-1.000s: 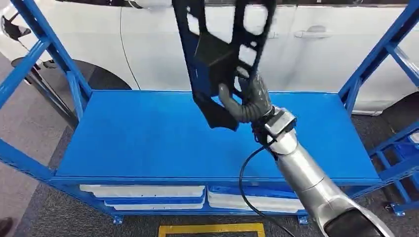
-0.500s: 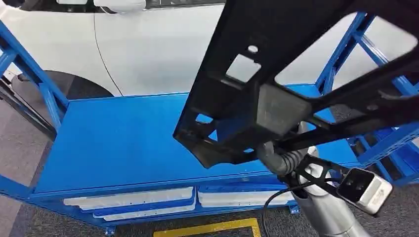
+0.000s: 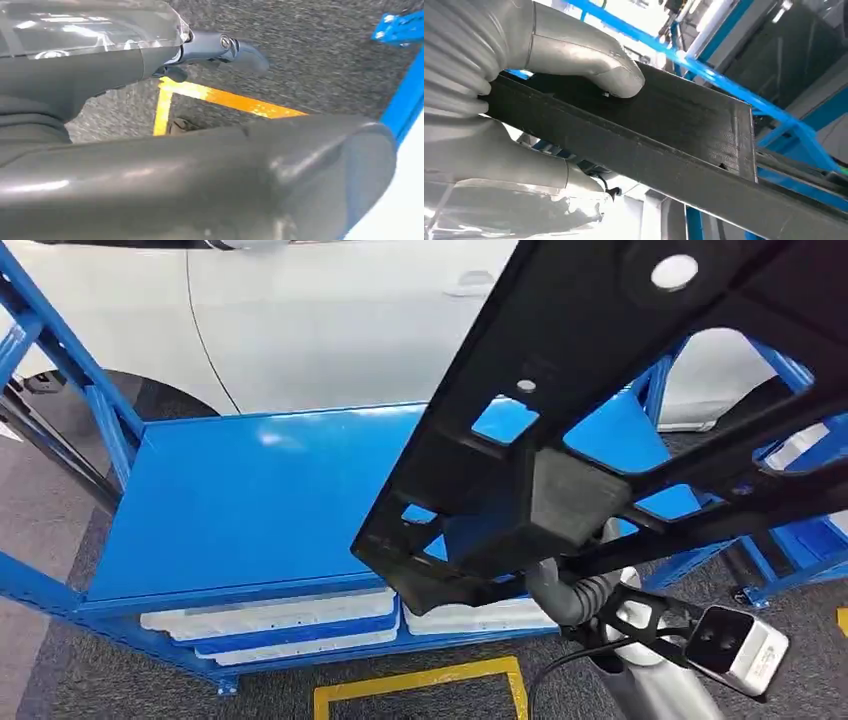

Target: Take the parts from the cabinet and place them on the table.

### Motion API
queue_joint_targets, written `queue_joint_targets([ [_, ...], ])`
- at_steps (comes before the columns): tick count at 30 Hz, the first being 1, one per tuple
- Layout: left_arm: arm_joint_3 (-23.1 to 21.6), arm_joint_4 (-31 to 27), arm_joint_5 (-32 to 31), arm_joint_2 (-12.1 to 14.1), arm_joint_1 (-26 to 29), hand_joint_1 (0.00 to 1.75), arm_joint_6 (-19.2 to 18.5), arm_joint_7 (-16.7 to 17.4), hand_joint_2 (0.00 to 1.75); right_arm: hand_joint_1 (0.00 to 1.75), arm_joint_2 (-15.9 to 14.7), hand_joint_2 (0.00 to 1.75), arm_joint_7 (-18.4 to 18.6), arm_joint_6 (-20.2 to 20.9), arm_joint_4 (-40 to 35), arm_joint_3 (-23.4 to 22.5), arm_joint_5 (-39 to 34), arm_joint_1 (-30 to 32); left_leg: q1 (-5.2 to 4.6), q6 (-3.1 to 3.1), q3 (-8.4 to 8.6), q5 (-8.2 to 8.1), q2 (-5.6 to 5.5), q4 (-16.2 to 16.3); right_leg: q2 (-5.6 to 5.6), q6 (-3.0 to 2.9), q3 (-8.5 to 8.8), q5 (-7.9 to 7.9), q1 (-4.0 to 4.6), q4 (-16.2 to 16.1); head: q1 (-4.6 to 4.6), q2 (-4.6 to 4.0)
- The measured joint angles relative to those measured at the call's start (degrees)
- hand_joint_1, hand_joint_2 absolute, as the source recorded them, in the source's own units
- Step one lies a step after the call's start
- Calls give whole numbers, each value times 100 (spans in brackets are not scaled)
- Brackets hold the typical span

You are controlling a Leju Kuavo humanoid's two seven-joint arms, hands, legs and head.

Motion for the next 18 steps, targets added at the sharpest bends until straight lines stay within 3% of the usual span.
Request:
queue_joint_targets([
  [3, 17, 0, 9, -2, 4, 0, 11, 48, 0, 175, 0, 175, 74, 142, 85, 2, -151, -152, 32, -100, 38, 174, 30, -103, 46, -81, -92, 145, 43, -3, 2, 0],
  [4, 24, 0, 6, 0, 8, 0, 11, 61, 0, 175, 2, 175, 123, 142, 116, 4, -199, -199, -2, -146, 22, 230, 20, -146, 48, -126, -128, 267, -10, -97, 2, 0],
  [5, 33, 0, 4, 7, -2, 0, 11, 66, 0, 175, -9, 175, 125, 142, 155, 4, -243, -255, 32, -171, -42, 16, -29, -50, 18, -149, -182, 366, -23, -129, 2, 0],
  [6, 37, 0, 4, 2, 7, 0, 9, 77, 0, 175, -15, 175, 125, 142, 184, 7, -326, -294, 36, -194, -125, -374, -54, 220, 27, -198, -267, 448, -28, -135, 0, 0],
  [8, 37, 0, 0, 0, 4, 0, 7, 113, 0, 175, -28, 175, 40, 198, 212, 7, -581, -284, 54, -242, -321, -1048, -54, 1083, 34, -204, -446, 589, -17, -132, 2, 0],
  [9, 39, 0, 4, -2, 3, 0, 7, 120, 0, 175, -31, 175, 0, 243, 212, 0, -673, -254, 60, -263, -379, -1187, -54, 1481, 36, -199, -538, 654, -14, -120, 0, 0],
  [10, 46, 0, 17, -2, 6, 0, 7, 135, 0, 175, -31, 175, -33, 281, 203, -19, -728, -199, 68, -277, -365, -1147, -54, 1705, 36, -191, -622, 711, -14, -111, 0, 0],
  [11, 55, 0, 35, -9, 10, 0, 13, 162, 0, 175, -31, 175, -57, 341, 179, -35, -754, -107, 82, -288, -230, -965, -54, 1698, 39, -169, -727, 780, -16, -93, 2, 0],
  [12, 70, 0, 59, -22, 17, 0, 35, 186, 0, 175, -31, 175, -78, 415, 170, -70, -763, -13, 95, -293, 28, -763, -54, 1444, 43, -150, -824, 833, -23, -68, 2, 0],
  [13, 94, 0, 76, -37, 27, 0, 68, 205, 0, 175, -31, 175, -114, 513, 170, -96, -763, 74, 106, -292, 389, -638, -59, 991, 52, -126, -919, 878, -32, -30, 0, 0],
  [14, 105, 0, 83, -57, 36, 0, 98, 230, 0, 175, -31, 175, -155, 606, 170, -116, -769, 141, 121, -284, 795, -686, -102, 480, 64, -96, -974, 910, -34, 30, 0, 0],
  [15, 107, 0, 81, -79, 42, 0, 125, 258, 0, 175, -33, 175, -219, 720, 160, -140, -771, 221, 97, -262, 1160, -951, -174, -52, 74, -66, -1049, 926, -18, 78, 2, 0],
  [16, 109, 0, 74, -90, 57, 0, 136, 284, 0, 175, -33, 175, -232, 785, 159, -155, -769, 271, 85, -190, 1176, -983, -190, -115, 73, -29, -1053, 963, -25, 92, 0, 0],
  [18, 114, 0, 22, -120, 100, 0, 155, 376, 0, 175, -33, 175, -243, 950, 162, -205, -732, 388, 33, -115, 1094, -934, -172, -114, 87, 48, -1062, 1066, -64, 70, 2, 0],
])
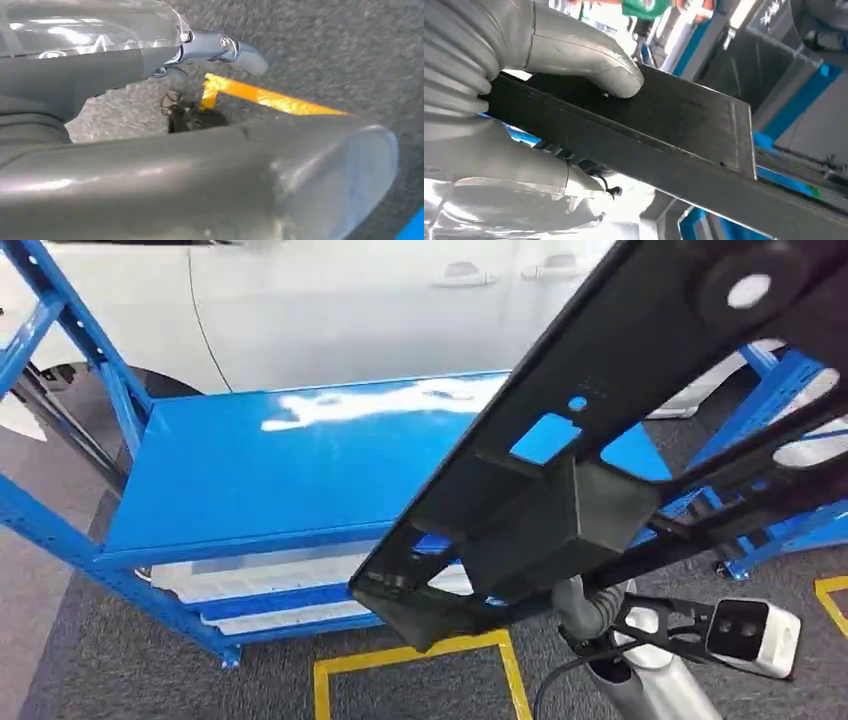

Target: Take the parts from the cabinet and place them on the table.

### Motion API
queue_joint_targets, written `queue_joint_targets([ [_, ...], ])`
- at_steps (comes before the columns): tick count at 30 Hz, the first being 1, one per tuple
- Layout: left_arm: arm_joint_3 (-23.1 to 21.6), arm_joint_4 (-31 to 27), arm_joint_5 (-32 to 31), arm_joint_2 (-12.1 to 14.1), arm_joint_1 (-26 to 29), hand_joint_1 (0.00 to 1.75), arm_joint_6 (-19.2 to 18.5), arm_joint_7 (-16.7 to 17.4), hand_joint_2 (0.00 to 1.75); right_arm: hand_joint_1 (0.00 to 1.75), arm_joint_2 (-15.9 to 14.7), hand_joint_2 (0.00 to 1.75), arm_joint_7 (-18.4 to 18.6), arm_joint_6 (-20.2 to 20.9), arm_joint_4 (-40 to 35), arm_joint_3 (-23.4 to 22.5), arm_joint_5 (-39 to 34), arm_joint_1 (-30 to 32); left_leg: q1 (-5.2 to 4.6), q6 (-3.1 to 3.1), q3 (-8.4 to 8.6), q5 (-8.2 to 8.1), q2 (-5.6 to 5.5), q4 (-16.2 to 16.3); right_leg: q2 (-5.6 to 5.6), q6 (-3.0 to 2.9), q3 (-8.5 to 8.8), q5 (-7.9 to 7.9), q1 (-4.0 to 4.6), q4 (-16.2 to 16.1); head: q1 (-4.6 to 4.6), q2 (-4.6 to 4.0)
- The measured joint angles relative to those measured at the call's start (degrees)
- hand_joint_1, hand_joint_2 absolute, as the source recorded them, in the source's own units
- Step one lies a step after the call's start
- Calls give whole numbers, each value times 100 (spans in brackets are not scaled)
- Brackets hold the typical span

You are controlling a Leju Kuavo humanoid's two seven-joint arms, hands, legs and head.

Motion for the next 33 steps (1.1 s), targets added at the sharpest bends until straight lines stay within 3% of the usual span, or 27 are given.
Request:
queue_joint_targets([
  [1, 2, 0, -4, -13, 13, 0, 27, 38, 0, 175, 0, 175, -2, 47, 2, -26, 27, 53, 31, 65, -27, 74, 19, -44, 20, 52, -15, 53, 22, -11, 0, 0],
  [2, 0, 2, -11, -46, 3, 0, 40, 61, 0, 175, 0, 175, -2, 88, 11, -72, 38, 111, 45, 118, -68, 149, 71, -54, 46, 61, -72, -100, -25, 67, 0, 0],
  [3, 2, 2, -15, -50, 3, 0, 44, 86, 0, 175, 0, 175, -2, 108, 18, -109, 40, 136, 43, 169, -145, 208, 81, -54, 43, 84, -169, -410, -28, 274, 0, 0],
  [5, 2, 2, -24, -52, 7, 0, 57, 101, 0, 175, 4, 175, -2, 147, 44, -160, 48, 187, 27, 189, -306, 347, 107, -51, 43, 131, -428, -1094, -46, 1146, 0, 0],
  [6, 2, 2, -46, -59, 9, 0, 57, 103, 0, 175, 4, 175, -4, 184, 70, -199, 53, 223, 13, 187, -405, 416, 115, -42, 42, 147, -527, -1271, -51, 1582, 0, 0],
  [7, 2, 2, -59, -59, 11, 0, 57, 103, 0, 175, 4, 175, -7, 224, 94, -230, 51, 259, 4, 183, -497, 477, 119, -40, 42, 156, -539, -1267, -59, 1825, 0, 0],
  [8, 2, 2, -74, -63, 13, 0, 55, 103, 0, 175, 4, 175, -13, 276, 125, -267, 31, 295, -3, 178, -587, 544, 130, -38, 42, 152, -423, -1115, -61, 1815, 0, 0],
  [9, 0, 2, -81, -66, 13, 0, 53, 103, 0, 175, 4, 175, -17, 326, 151, -313, 18, 322, -5, 167, -680, 607, 135, -34, 41, 137, -191, -904, -58, 1567, 0, 0],
  [10, 0, 2, -107, -70, 13, 0, 35, 103, 0, 175, 4, 175, -22, 363, 173, -360, 16, 336, -6, 153, -760, 668, 138, -26, 39, 116, 131, -727, -54, 1148, 0, 0],
  [11, 0, 2, -114, -77, 11, 0, 31, 101, 0, 175, 4, 175, -24, 389, 186, -404, 16, 341, -6, 135, -823, 732, 138, -18, 27, 90, 552, -673, -49, 589, 0, 0],
  [12, 0, 2, -114, -79, 12, 0, 26, 101, 0, 175, 4, 175, -24, 400, 190, -442, 16, 339, -22, 105, -859, 776, 139, -11, 3, 54, 929, -846, -18, 69, 0, 0],
  [13, 0, 2, -116, -92, 13, 0, 20, 99, 0, 175, 4, 175, -26, 400, 190, -477, 13, 345, -20, 76, -880, 835, 147, -13, 10, 12, 1048, -929, 13, -225, -4, 0],
  [14, 0, 2, -116, -94, 15, 0, 20, 92, 0, 175, 4, 175, -28, 407, 203, -503, 7, 370, -10, 44, -863, 901, 150, -49, 18, -20, 987, -837, 33, -163, 2, 0],
  [16, 0, 2, -118, -94, 14, 0, 20, 96, 0, 175, 4, 175, -28, 422, 216, -533, 3, 368, 7, 8, -875, 954, 155, -60, 24, -49, 967, -838, 52, -173, 0, 0],
  [17, 0, 2, -118, -94, 17, 0, 20, 101, 0, 175, 4, 175, -28, 431, 221, -553, 7, 383, 1, -29, -879, 1019, 154, -105, 22, -98, 932, -769, 52, -196, 0, 0],
  [18, 0, 2, -122, -94, 14, 0, 18, 101, 0, 175, 4, 175, -28, 460, 223, -568, 9, 384, 8, -61, -918, 941, 143, -64, -4, -157, 901, -671, -17, -251, 0, 0],
  [19, 0, 2, -120, -94, 17, 0, 18, 103, 0, 175, 4, 175, -26, 464, 223, -577, 9, 370, 6, -86, -991, 689, 124, 79, -5, -199, 840, -611, -8, -254, -2, 0],
  [21, 0, 2, -116, -94, 14, 0, 9, 123, 0, 175, -4, 175, 18, 466, 223, -614, -13, 366, 17, -132, -1209, -44, 121, 920, -10, -242, 676, -498, 12, -219, -2, 0],
  [22, 0, 2, -114, -94, 9, 0, 0, 134, 0, 175, -4, 175, 46, 466, 223, -630, -65, 364, 20, -150, -1319, -265, 122, 1379, -10, -247, 584, -433, 24, -205, -2, 0],
  [23, 0, 2, -105, -94, 0, 0, 5, 147, 0, 175, -4, 175, 66, 484, 223, -645, -140, 358, 20, -160, -1362, -314, 122, 1673, -10, -245, 497, -372, 31, -202, -2, 0],
  [24, 0, 2, -92, -94, -6, 0, 16, 158, 0, 175, -4, 175, 90, 516, 223, -669, -210, 353, 20, -162, -1300, -207, 121, 1753, -9, -236, 398, -306, 35, -189, -2, 0],
  [25, 0, 2, -79, -94, -11, 0, 22, 164, 0, 175, -4, 175, 103, 527, 223, -691, -240, 351, 20, -155, -1119, -17, 121, 1591, -5, -225, 307, -252, 35, -177, -2, 0],
  [26, 0, 2, -76, -94, -15, 0, 24, 169, 0, 175, -4, 175, 116, 527, 223, -717, -260, 348, 20, -137, -816, 189, 118, 1191, 2, -210, 224, -193, 36, -169, -2, 0],
  [27, 0, 2, -76, -94, -20, 0, 33, 171, 0, 175, -4, 175, 129, 527, 223, -737, -277, 341, 19, -103, -371, 300, 104, 569, 13, -188, 162, -142, 33, -156, -2, 0],
  [29, 0, 0, -76, -87, -36, 0, 35, 169, 0, 175, -4, 175, 129, 529, 225, -767, -290, 314, -20, -39, 124, 68, 36, -265, 0, -130, 81, -67, 38, -139, 0, 0],
  [32, 0, 0, -76, -85, -24, 0, 44, 177, 0, 175, -2, 175, 129, 527, 238, -789, -290, 302, -67, 11, 61, 170, 41, -251, -5, -44, 68, 72, -11, -186, 0, 0],
  [33, 0, 2, -76, -90, -28, 0, 59, 177, 0, 175, 15, 175, 127, 525, 251, -809, -290, 297, -1, 87, 60, 280, 66, -365, 32, -2, 21, 53, 7, -174, 0, 0],
])
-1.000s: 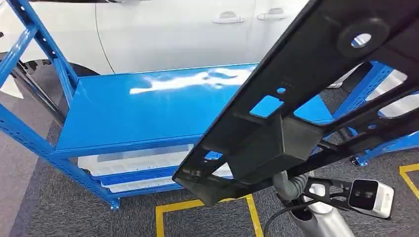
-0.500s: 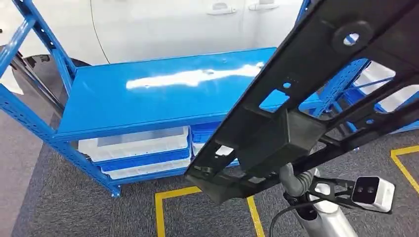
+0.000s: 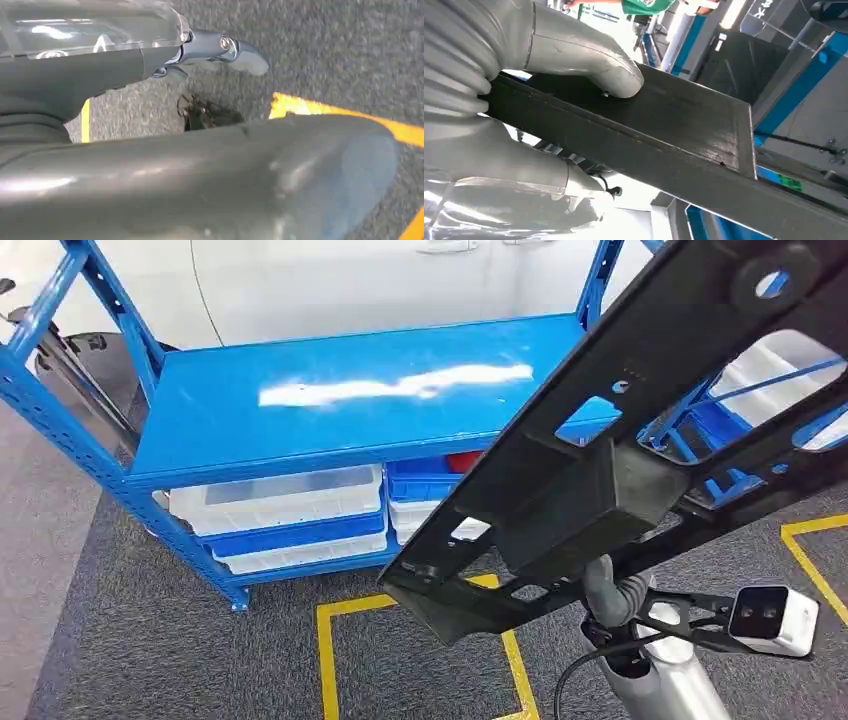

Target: Take the parts from the cabinet and place them on the table.

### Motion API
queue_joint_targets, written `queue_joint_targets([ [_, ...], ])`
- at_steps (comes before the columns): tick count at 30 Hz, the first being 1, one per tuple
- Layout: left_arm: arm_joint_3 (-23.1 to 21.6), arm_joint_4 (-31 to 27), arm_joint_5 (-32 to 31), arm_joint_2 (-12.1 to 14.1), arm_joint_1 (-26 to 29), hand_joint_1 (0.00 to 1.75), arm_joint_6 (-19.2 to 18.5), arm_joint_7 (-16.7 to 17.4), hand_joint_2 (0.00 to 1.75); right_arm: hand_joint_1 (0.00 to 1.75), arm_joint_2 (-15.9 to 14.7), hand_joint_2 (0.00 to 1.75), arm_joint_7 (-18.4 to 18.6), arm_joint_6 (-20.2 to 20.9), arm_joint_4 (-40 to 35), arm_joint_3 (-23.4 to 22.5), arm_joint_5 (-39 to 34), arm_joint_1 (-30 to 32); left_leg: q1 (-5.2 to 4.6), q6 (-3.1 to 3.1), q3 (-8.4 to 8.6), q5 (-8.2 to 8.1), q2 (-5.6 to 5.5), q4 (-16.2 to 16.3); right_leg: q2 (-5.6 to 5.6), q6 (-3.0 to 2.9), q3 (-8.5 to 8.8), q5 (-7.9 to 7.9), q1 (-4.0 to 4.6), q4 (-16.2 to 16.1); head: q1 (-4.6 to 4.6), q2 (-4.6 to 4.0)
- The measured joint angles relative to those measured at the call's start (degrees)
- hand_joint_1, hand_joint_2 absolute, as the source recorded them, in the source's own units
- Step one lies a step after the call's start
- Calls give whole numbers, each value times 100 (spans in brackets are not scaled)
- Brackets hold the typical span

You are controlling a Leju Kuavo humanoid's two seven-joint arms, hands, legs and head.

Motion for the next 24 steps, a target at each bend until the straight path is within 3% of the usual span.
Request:
queue_joint_targets([
  [1, 0, -2, 0, 0, -14, 0, 2, 2, 0, 175, 4, 175, -2, 0, 22, -32, -9, -5, -11, 37, -54, 55, 23, 1, 14, 20, -46, -211, -6, 118, 0, 0],
  [2, 0, -2, -2, 2, -23, 0, 7, 7, 0, 175, 4, 175, 4, -13, 37, -70, 0, -30, -11, 75, -123, 98, 30, 16, 15, 33, -167, -576, -19, 507, 0, 0],
  [4, 0, -2, -44, 6, -18, 0, 4, 9, 0, 175, 11, 175, 9, -94, 74, -120, 169, -30, -20, 57, -256, 169, 5, 51, 14, 47, -416, -1146, -38, 1419, 0, 0],
  [5, 0, -2, -59, 15, -18, 0, -9, 13, 0, 175, 11, 175, 11, -155, 96, -140, 314, -27, -19, 52, -343, 218, -4, 82, 13, 54, -480, -1270, -42, 1782, 0, 0],
  [6, 0, -2, -77, 24, -20, 0, -24, 22, 0, 175, 11, 175, 9, -186, 107, -155, 405, -22, -15, 43, -426, 256, -19, 116, 13, 53, -434, -1211, -53, 1873, 0, 0],
  [7, 0, -2, -103, 24, -20, 0, -39, 26, 0, 175, 11, 175, 4, -221, 103, -168, 477, -4, -12, 29, -513, 294, -44, 150, 14, 52, -262, -1032, -66, 1717, 0, 0],
  [9, -2, -2, -120, 26, -25, 0, -46, 26, 0, 175, 13, 175, -33, -238, 59, -212, 529, 47, 2, 4, -658, 346, -49, 230, 11, 63, 340, -682, -84, 890, 0, 0],
  [10, -4, -2, -122, 33, -22, 0, -48, 26, 0, 175, 13, 175, -81, -254, 30, -238, 546, 45, 4, -32, -718, 371, -75, 287, 14, 66, 666, -752, -95, 365, 0, 0],
  [11, -4, -2, -125, 41, -22, 0, -48, 26, 0, 175, 15, 175, -112, -286, 0, -251, 584, 41, -17, -67, -780, 394, -85, 327, 30, 40, 814, -868, -41, 82, -2, 0],
  [12, -4, -2, -138, 41, -21, 0, -48, 24, 0, 175, 15, 175, -116, -339, -24, -260, 623, 54, -15, -112, -787, 453, -87, 310, 47, -22, 770, -843, -31, 137, -2, 0],
  [14, -4, -2, -140, 41, -23, 0, -39, 20, 0, 175, 15, 175, -125, -378, -33, -262, 658, 63, -4, -173, -807, 522, -90, 315, 47, -63, 721, -797, -9, 154, -2, 0],
  [15, -4, -2, -140, 52, -16, 0, -35, 6, 0, 175, 15, 175, -129, -385, -35, -262, 689, 70, -21, -214, -852, 529, -94, 319, 28, -153, 684, -728, -51, 112, 0, 0],
  [16, -4, -2, -140, 59, -25, 0, -35, -7, 0, 175, 15, 175, -133, -387, -46, -262, 713, 69, 1, -229, -905, 331, -77, 422, 0, -206, 623, -671, -50, 108, -2, 0],
  [17, -4, -2, -140, 65, -27, 0, -35, -15, 0, 175, 15, 175, -136, -393, -57, -262, 723, 77, 2, -242, -991, 3, -58, 690, -4, -263, 563, -622, -40, 110, -2, 0],
  [19, -4, -2, -140, 65, -31, 0, -39, -37, 0, 175, 11, 175, -138, -413, -83, -260, 730, 106, 15, -272, -1222, -673, -37, 1617, -27, -295, 421, -501, -4, 113, 0, 0],
  [20, -4, -2, -140, 65, -30, 0, -39, -54, 0, 175, 9, 175, -138, -422, -85, -260, 730, 112, 14, -277, -1283, -798, -31, 1970, -30, -301, 347, -442, 17, 118, 0, 0],
  [21, -4, -2, -140, 65, -31, 0, -42, -72, 0, 175, 9, 175, -140, -422, -88, -260, 730, 124, 13, -270, -1274, -762, -30, 2183, -36, -306, 264, -378, 39, 122, -2, 0],
  [22, -4, -2, -140, 65, -33, 0, -42, -77, 0, 175, 9, 175, -140, -424, -98, -260, 732, 140, 10, -247, -1151, -553, -29, 2162, -38, -306, 164, -305, 59, 127, 0, 0],
  [23, -4, -2, -140, 65, -36, 0, -42, -77, 0, 175, 9, 175, -140, -433, -118, -260, 741, 153, 0, -208, -927, -307, -29, 1919, -37, -303, 66, -238, 77, 134, 0, 0],
  [24, -4, -2, -140, 65, -39, 0, -42, -79, 0, 175, 9, 175, -140, -446, -142, -260, 745, 166, -22, -148, -599, -143, -29, 1489, -33, -300, -24, -166, 95, 137, -2, 0],
])
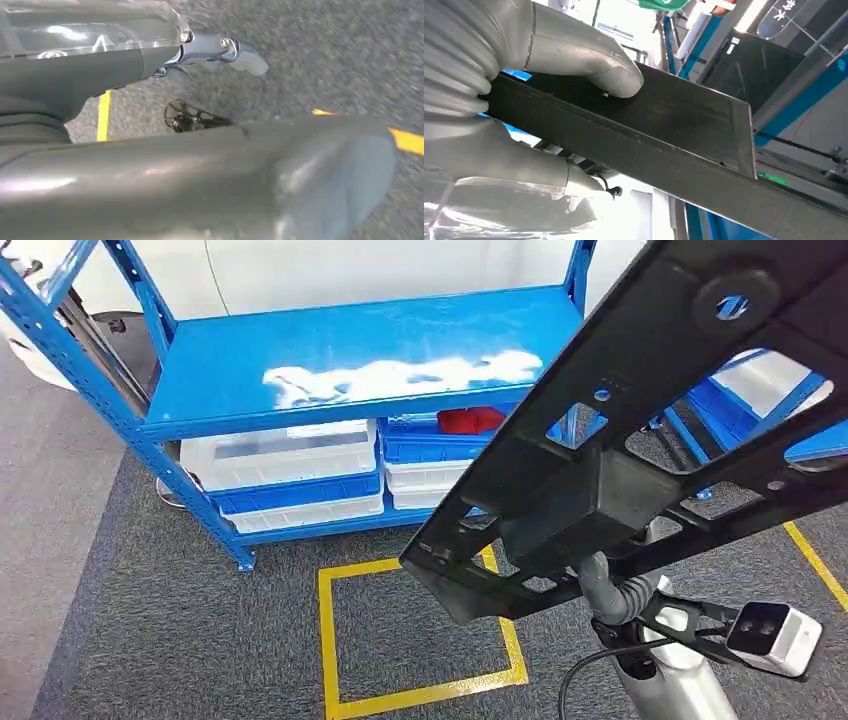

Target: Take the parts from the cabinet and place them on the table.

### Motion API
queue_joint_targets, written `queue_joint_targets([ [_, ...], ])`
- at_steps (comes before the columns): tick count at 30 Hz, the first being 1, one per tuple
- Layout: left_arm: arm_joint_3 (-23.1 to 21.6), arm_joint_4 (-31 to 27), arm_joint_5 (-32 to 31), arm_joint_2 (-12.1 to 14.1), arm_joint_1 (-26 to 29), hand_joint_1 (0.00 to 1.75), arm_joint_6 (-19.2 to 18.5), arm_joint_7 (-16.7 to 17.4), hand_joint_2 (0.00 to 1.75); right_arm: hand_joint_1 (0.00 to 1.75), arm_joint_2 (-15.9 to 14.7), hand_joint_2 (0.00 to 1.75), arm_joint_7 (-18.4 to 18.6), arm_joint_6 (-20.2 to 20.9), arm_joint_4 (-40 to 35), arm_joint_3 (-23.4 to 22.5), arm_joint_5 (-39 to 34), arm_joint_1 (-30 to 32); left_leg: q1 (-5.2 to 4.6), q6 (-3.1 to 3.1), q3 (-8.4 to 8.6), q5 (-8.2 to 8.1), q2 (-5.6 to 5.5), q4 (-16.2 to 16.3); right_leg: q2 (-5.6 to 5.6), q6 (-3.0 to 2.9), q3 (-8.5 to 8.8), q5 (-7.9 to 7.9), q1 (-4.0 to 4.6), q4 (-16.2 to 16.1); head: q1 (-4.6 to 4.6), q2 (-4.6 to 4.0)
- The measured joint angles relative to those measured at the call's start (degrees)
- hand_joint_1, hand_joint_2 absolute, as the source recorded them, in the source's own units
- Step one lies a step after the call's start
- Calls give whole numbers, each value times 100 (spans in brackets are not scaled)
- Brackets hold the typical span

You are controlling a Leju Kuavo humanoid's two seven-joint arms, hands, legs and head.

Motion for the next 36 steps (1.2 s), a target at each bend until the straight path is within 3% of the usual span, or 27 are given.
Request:
queue_joint_targets([
  [2, 0, 0, 0, 2, -10, 0, 0, 0, 0, 175, 0, 175, 0, -2, -24, 0, 0, 10, -26, 64, 393, -11, -1, -518, 3, 4, -57, 64, 5, 6, 0, 0],
  [3, -4, 0, 0, 11, -25, 0, 0, 0, 0, 175, 0, 175, 0, -4, -54, 0, 9, 23, -64, 119, 812, -244, 3, -1120, 5, 38, -94, 112, 26, 15, 0, 0],
  [4, -4, 0, 0, 11, -34, 0, 2, -7, 0, 175, 0, 175, 0, -7, -81, 2, 18, 31, -57, 97, 949, -322, 13, -1433, -17, 61, -105, 169, 12, 13, 2, 0],
  [6, -4, 0, -13, 7, -32, 0, 2, -11, 0, 175, 0, 175, 0, -7, -87, 2, 48, 48, -104, 117, 882, -217, 7, -1386, -30, 134, -98, 290, -49, -43, 0, 0],
  [7, -4, 0, -13, 4, -13, 0, 2, -11, 0, 175, 0, 175, 0, -7, -94, 2, 63, 71, -96, 165, 834, -112, 13, -1435, -25, 170, -120, 368, -46, -78, 0, 0],
  [8, -4, 2, -15, -7, -25, 0, 2, -5, 0, 175, 15, 175, 0, -7, -94, 7, 72, 92, -62, 202, 774, -8, 49, -1476, -4, 196, -181, 208, -54, -14, 0, 0],
  [9, -4, 0, -15, -7, -24, 0, 2, -7, 0, 175, 31, 175, 0, -9, -98, 7, 76, 99, -61, 243, 686, 61, 58, -1475, 1, 223, -269, -124, -60, 168, 2, 0],
  [11, -7, 0, -17, -18, -22, 0, 9, -20, 0, 175, 31, 175, 0, -17, -94, 9, 98, 99, -61, 257, 510, 214, 66, -1464, 8, 278, -453, -878, -108, 967, 2, 0],
  [12, -7, 0, -17, -22, -19, 0, 11, -28, 0, 175, 31, 175, 0, -26, -92, 11, 103, 104, -62, 250, 397, 294, 68, -1448, 9, 304, -526, -1075, -125, 1423, 2, 0],
  [13, -7, 2, -17, -22, -19, 0, 9, -35, 0, 175, 31, 175, 0, -31, -87, 13, 114, 109, -59, 241, 273, 371, 69, -1419, 9, 328, -546, -1039, -140, 1761, 2, 0],
  [14, -7, 0, -17, -28, -19, 0, 9, -44, 0, 175, 31, 175, 0, -33, -81, 15, 133, 114, -54, 228, 147, 436, 71, -1382, 9, 346, -478, -837, -162, 1869, 2, 0],
  [16, -7, 2, -5, -50, -15, 0, 9, -68, 0, 175, 31, 175, -4, -31, -81, 17, 157, 122, -40, 186, -114, 557, 72, -1290, 8, 365, -19, -393, -192, 1444, 2, 0],
  [17, -4, 0, 22, -61, -14, 0, 9, -88, 0, 175, 31, 175, -9, -28, -81, 20, 162, 121, -35, 162, -226, 611, 71, -1239, 7, 364, 356, -381, -200, 976, 0, 0],
  [18, -4, 0, 39, -66, -15, 0, 9, -94, 0, 175, 31, 175, -11, -24, -83, 20, 162, 115, -44, 131, -314, 636, 66, -1184, 7, 348, 851, -733, -195, 329, 0, 0],
  [19, -4, 0, 42, -74, -14, 0, 9, -101, 0, 175, 31, 175, -13, -13, -83, 22, 164, 114, -49, 97, -336, 659, 56, -1145, 34, 280, 1084, -946, -150, -139, -4, 0],
  [22, -2, 0, 44, -77, -16, 0, 11, -81, 0, 175, 31, 175, -13, 7, -83, 26, 164, 91, -27, -19, -315, 792, 60, -1190, 27, 148, 1015, -847, -109, -65, -2, 0],
  [23, -2, 0, 46, -77, -14, 0, 20, -74, 0, 175, 31, 175, -11, 4, -81, 26, 166, 81, -4, -53, -337, 776, 51, -1151, 4, 90, 983, -759, -148, -98, -2, 0],
  [24, -2, 0, 46, -72, -10, 0, 22, -68, 0, 175, 31, 175, -9, 2, -83, 26, 166, 53, 12, -81, -418, 502, 46, -982, -19, 38, 928, -709, -140, -96, -4, 0],
  [26, 0, 0, 48, -79, -11, 0, 24, -48, 0, 175, 31, 175, 0, -13, -87, 26, 166, 39, 27, -138, -653, -180, 47, -212, -21, 8, 821, -608, -128, -92, -4, 0],
  [27, 0, 0, 50, -79, -10, 0, 26, -46, 0, 175, 28, 175, 2, -13, -87, 26, 166, 40, 35, -160, -766, -387, 48, 190, -22, 4, 763, -566, -119, -87, -4, 0],
  [28, 0, 0, 55, -79, -13, 0, 28, -35, 0, 175, 22, 175, 7, -31, -87, 28, 175, 40, 43, -181, -845, -441, 48, 559, -24, 7, 692, -520, -108, -78, -4, 0],
  [29, 0, 0, 55, -79, -10, 0, 28, -31, 0, 175, 22, 175, 9, -61, -87, 35, 183, 40, 47, -188, -813, -321, 48, 658, -24, 16, 628, -481, -104, -61, -4, 0],
  [30, 0, 0, 55, -79, -9, 0, 28, -20, 0, 175, 22, 175, 9, -96, -90, 42, 199, 40, 48, -182, -649, -129, 48, 493, -23, 29, 569, -454, -104, -41, -4, 0],
  [32, 2, 0, 55, -79, -10, 0, 28, -13, 0, 175, 22, 175, 7, -140, -98, 48, 243, 43, 48, -137, -6, 151, 47, -438, -21, 57, 507, -429, -106, -2, -4, 0],
  [33, 2, 0, 55, -79, -14, 0, 28, -13, 0, 175, 22, 175, 4, -181, -103, 48, 284, 43, 45, -94, 349, 103, 41, -1012, -24, 71, 501, -420, -107, 13, -4, 0],
  [34, 2, 0, 55, -79, -19, 0, 28, -13, 0, 175, 22, 175, 2, -219, -114, 48, 302, 45, 9, -57, 480, 33, 32, -1204, -26, 106, 470, -403, -82, 28, -4, 0],
  [36, 2, 0, 50, -79, -8, 0, 20, -15, 0, 175, 22, 175, -4, -243, -114, 50, 310, 54, -11, -11, 428, 66, 29, -1199, -28, 171, 455, -360, -101, 27, -4, 0],
])
